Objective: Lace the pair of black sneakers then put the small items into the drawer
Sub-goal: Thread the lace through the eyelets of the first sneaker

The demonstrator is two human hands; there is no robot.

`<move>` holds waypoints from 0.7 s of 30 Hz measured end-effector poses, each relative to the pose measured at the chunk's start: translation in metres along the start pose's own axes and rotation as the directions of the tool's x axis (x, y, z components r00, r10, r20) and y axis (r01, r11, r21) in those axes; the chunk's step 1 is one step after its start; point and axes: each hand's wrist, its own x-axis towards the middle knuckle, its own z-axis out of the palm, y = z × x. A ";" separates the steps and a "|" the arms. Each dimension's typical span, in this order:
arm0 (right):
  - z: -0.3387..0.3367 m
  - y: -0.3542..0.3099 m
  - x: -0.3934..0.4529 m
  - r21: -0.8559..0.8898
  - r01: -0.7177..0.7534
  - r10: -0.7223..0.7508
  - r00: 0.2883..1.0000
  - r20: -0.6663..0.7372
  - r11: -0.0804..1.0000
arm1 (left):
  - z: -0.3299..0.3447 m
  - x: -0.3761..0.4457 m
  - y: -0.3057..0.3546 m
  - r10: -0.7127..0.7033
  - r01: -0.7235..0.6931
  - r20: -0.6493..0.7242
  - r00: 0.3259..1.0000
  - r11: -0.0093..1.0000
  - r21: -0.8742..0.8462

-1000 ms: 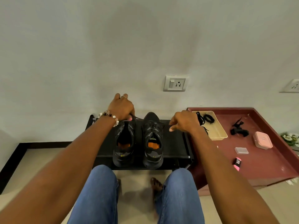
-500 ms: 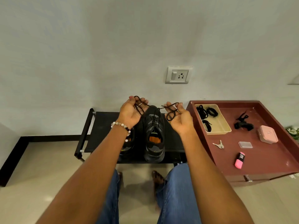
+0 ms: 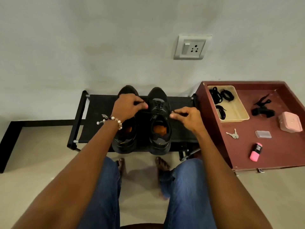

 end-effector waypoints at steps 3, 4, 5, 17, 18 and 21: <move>-0.003 0.001 0.000 -0.234 0.105 -0.067 0.984 0.165 0.966 | -0.003 0.005 0.006 0.065 -0.163 0.250 0.966 0.903 0.397; -0.005 -0.002 0.000 -0.225 0.115 -0.079 0.983 0.164 0.968 | -0.006 0.007 0.007 0.062 -0.164 0.253 0.965 0.900 0.404; -0.006 -0.003 0.000 -0.204 0.119 -0.089 0.985 0.148 0.972 | -0.007 0.008 0.005 0.040 -0.127 0.238 0.970 0.924 0.361; 0.009 0.014 -0.002 0.087 -0.275 0.282 0.956 -0.081 0.958 | 0.027 -0.013 -0.004 -0.097 0.119 -0.114 0.989 0.973 0.200; 0.009 0.013 -0.001 0.085 -0.279 0.287 0.954 -0.090 0.956 | 0.029 -0.014 -0.003 -0.099 0.125 -0.127 0.987 0.969 0.214; 0.006 0.009 -0.003 0.044 -0.272 0.274 0.960 -0.053 0.961 | 0.032 -0.020 0.001 -0.059 0.092 -0.114 0.992 0.945 0.313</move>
